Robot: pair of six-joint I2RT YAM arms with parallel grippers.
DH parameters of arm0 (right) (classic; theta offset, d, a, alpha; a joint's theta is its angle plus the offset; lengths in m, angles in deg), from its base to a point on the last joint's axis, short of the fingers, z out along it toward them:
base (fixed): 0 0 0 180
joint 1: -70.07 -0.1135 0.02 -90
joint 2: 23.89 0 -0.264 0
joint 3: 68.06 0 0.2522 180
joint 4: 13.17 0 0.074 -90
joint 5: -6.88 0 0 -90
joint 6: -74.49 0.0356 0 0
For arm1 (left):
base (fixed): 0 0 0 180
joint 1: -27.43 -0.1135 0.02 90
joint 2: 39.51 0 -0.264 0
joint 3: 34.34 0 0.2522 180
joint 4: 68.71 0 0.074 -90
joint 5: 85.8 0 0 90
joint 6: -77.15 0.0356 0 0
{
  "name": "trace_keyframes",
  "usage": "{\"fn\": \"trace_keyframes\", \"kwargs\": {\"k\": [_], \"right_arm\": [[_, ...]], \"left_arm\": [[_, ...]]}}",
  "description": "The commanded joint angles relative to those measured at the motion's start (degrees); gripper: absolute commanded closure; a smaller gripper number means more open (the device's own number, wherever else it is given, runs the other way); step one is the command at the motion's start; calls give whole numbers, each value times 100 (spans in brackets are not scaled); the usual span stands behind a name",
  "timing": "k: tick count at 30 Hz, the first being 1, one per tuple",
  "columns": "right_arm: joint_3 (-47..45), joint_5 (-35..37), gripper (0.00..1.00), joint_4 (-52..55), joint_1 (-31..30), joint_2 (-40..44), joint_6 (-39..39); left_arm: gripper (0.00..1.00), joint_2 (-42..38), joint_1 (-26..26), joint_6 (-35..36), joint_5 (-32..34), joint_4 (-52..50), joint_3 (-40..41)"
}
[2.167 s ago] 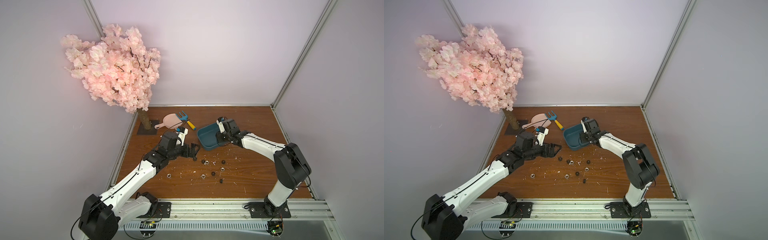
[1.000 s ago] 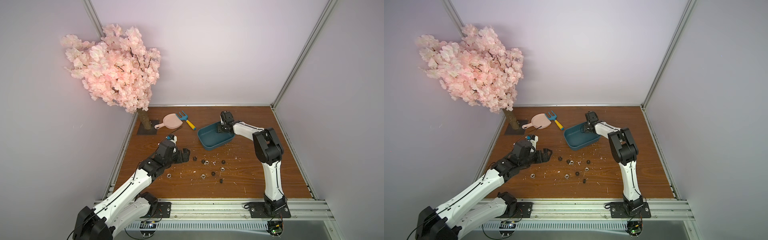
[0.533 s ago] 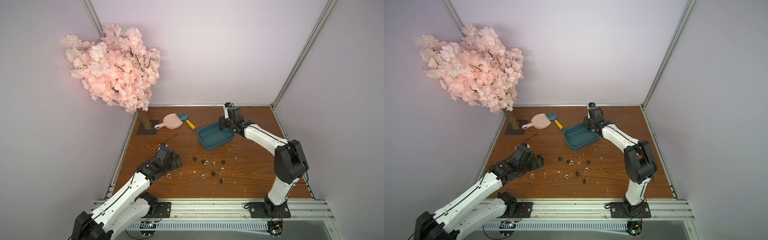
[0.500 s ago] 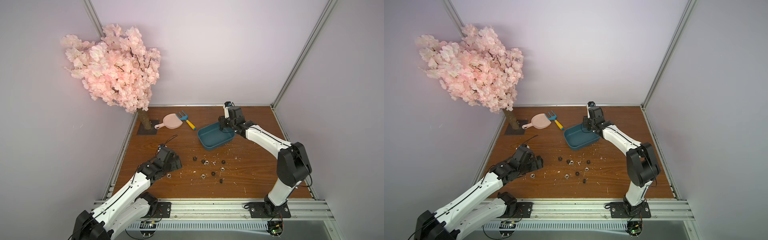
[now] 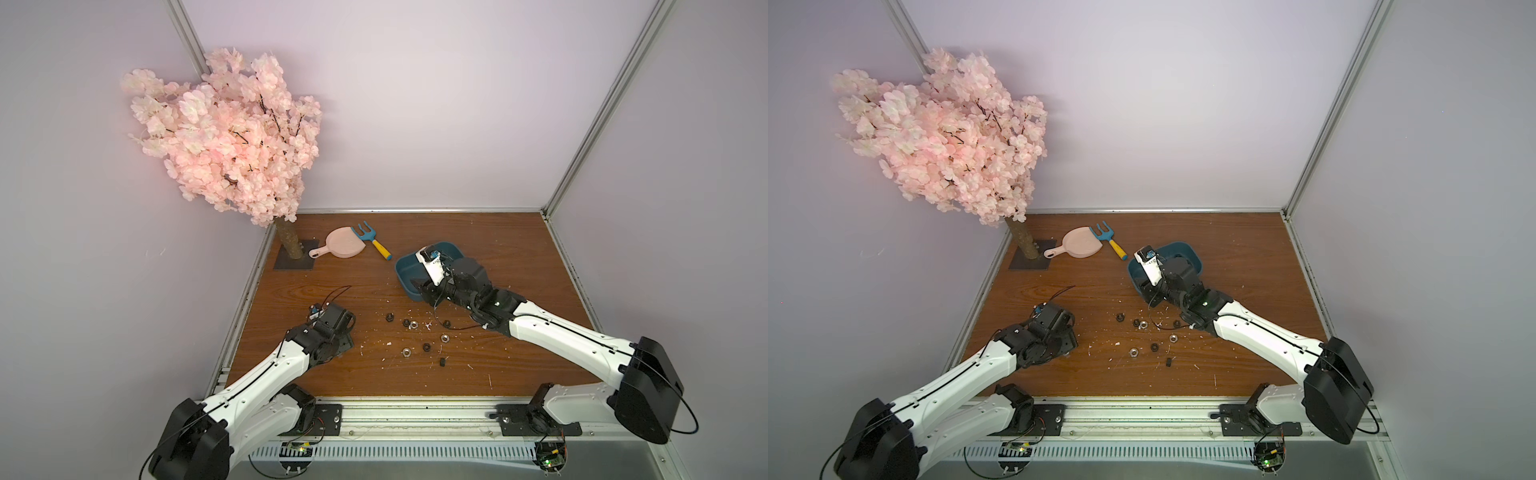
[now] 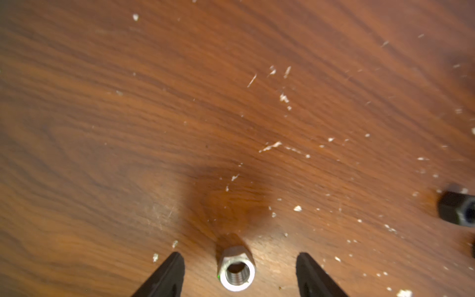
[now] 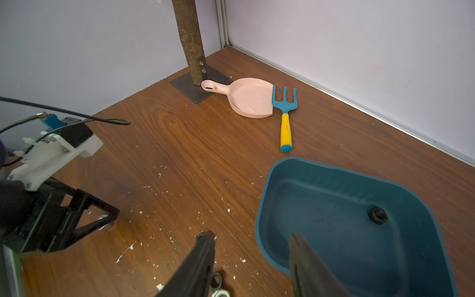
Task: Put the nuts on the desktop into the storage box
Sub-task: Pick up the nut from the center of the board.
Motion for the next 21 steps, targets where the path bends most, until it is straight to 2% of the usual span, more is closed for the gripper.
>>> {"fn": "trace_keyframes", "kwargs": {"k": [1,7,12,21], "right_arm": [[-5,-54,47,-517,-54,261,-58],[135,31,48,-382,-122,296,-95],[121,91,48,-446,-135,370,-26],[110,196,48,-472,-148,440,98]], "left_arm": [[30,260,-58,-107,185,-126,63],[35,712,-58,-84,78,37,30],[45,940,-63,-39,-30,213,78],[53,1283,-63,-100,-781,488,184]]}}
